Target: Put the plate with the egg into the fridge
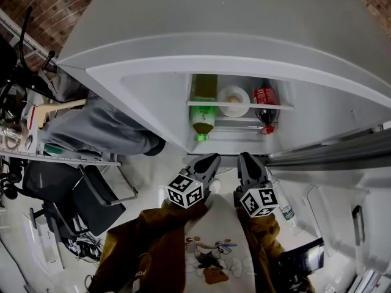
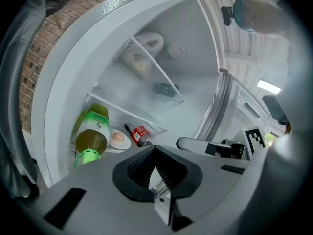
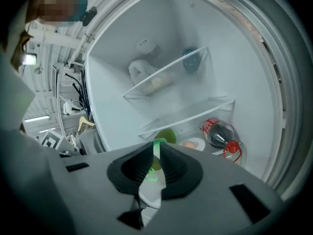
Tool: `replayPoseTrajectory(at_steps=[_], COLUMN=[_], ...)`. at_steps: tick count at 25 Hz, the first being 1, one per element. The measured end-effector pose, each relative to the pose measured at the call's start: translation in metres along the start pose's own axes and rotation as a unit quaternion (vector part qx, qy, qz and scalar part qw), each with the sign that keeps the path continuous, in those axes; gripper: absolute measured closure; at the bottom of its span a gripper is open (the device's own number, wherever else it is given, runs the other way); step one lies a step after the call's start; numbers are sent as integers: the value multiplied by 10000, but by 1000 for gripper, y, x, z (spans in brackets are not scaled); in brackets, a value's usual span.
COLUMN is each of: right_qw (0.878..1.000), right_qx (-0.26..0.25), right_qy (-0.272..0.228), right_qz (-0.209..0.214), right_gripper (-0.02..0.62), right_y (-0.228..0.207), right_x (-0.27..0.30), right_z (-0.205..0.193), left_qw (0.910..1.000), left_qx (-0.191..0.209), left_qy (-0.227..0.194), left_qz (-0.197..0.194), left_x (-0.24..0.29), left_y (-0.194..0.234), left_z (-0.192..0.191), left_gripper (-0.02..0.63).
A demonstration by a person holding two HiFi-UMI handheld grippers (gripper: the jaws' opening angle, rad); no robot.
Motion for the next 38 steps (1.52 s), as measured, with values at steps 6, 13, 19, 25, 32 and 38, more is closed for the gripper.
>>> replayPoseTrajectory(at_steps=[6, 13, 19, 25, 32, 38], right_qw=[9993, 9983, 9981, 9979, 9974, 9976], right_qx=[-302, -517, -569, -586, -611, -601], right_qy=[20, 74, 75, 81, 128, 137], right_qz=[-199, -277, -206, -249, -348, -308], right_gripper=[550, 551, 551, 551, 575, 575], right_y=[-2, 3, 9, 7, 1, 3], right_x=[-5, -14, -15, -15, -19, -18], right_z=[1, -2, -3, -3, -4, -7], left_qw=[10000, 10000, 10000, 9999, 10000, 9999], left_qx=[-36, 20, 71, 83, 73, 47], left_qy=[-44, -3, 2, -18, -35, -30], left_qz=[53, 59, 70, 58, 38, 102], left_x=[-6, -12, -13, -11, -8, -10], left_y=[-1, -5, -5, -5, -7, -4], left_z=[-2, -6, -6, -4, -4, -6], left_gripper=[600, 600, 600, 600, 600, 600])
Point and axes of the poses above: the fingertips, and each gripper's own axes: x forward along the fingers, y to its left, z out of its top, the point moved 4 cm from there along -x, backward along the fingers, and after that the axes turned 5 degrees about y, right-handed, at the moved point
